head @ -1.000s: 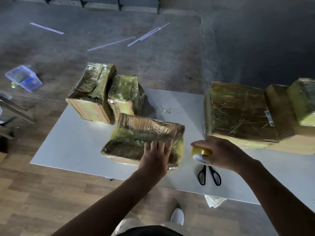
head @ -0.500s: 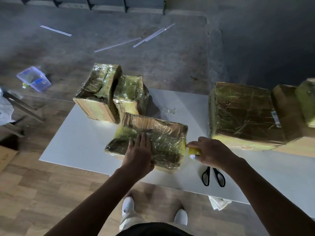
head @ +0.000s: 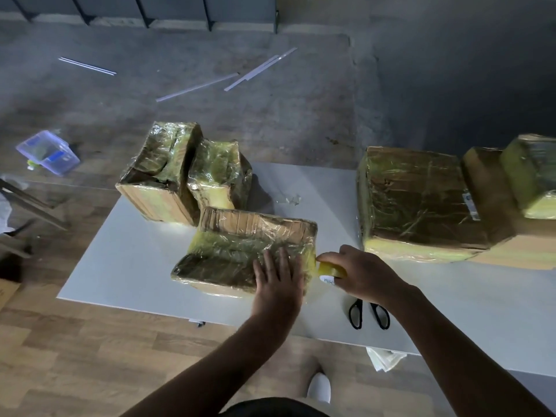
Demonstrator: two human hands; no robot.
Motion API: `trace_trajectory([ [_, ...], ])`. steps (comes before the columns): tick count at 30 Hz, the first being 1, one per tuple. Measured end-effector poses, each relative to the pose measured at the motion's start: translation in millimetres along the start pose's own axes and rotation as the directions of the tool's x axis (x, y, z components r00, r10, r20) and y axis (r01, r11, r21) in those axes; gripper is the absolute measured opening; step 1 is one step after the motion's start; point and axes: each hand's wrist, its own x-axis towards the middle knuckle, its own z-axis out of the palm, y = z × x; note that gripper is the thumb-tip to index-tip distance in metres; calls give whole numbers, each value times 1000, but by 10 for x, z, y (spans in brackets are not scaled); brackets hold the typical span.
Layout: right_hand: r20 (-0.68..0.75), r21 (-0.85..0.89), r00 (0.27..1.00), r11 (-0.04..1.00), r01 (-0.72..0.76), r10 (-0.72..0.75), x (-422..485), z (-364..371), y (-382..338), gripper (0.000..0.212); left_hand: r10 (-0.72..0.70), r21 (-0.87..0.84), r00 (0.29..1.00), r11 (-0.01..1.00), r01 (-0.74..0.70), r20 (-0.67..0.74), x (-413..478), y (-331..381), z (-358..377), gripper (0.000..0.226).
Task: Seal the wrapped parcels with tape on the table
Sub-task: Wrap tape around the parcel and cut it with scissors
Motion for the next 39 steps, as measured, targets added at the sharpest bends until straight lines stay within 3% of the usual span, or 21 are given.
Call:
trace_trajectory([
  [4, -164, 139, 983, 985, 106, -83, 39, -159, -120, 54, -15, -151, 993, 989, -3, -121, -125, -194, -360, 52],
  [8, -419, 242, 895, 931, 273, -154, 189, -632, -321, 57, -41, -280, 938, 958, -62, -345, -270, -495, -582, 73],
  [12, -507, 279, 841, 887, 367, -189, 402, -803, -644, 66, -117, -542, 886, 824, -166, -448, -374, -698, -694, 84],
  [15, -512, 300, 837, 872, 387, -195, 557, -769, -842, 64, -116, -597, 886, 776, -201, -449, -436, -851, -787, 91],
  [17, -504, 245, 832, 885, 396, -233, 654, -751, -953, 66, -32, -546, 901, 804, -233, -433, -463, -988, -906, 99],
  [21, -474, 169, 834, 901, 400, -282, 822, -737, -1207, 70, 134, -279, 896, 922, -270, -423, -400, -1229, -1093, 100],
  [27, -358, 478, 909, 795, 374, -212, 891, -630, -1311, 70, 178, -141, 905, 958, -249, -387, -351, -1555, -1020, 91],
  [32, -406, 231, 882, 907, 353, -239, 892, -975, -1088, 63, 133, -67, 922, 984, -168, -364, -446, -1893, -1009, 89],
  [36, -109, -39, 971, 977, 208, -211, 817, -959, -921, 62, 156, 53, 942, 988, -147, -298, -515, -2010, -1095, 89],
  [39, -75, -85, 979, 979, 184, -190, 843, -851, -1018, 53, 184, 177, 954, 974, -145, -234, -446, -1863, -1192, 98],
])
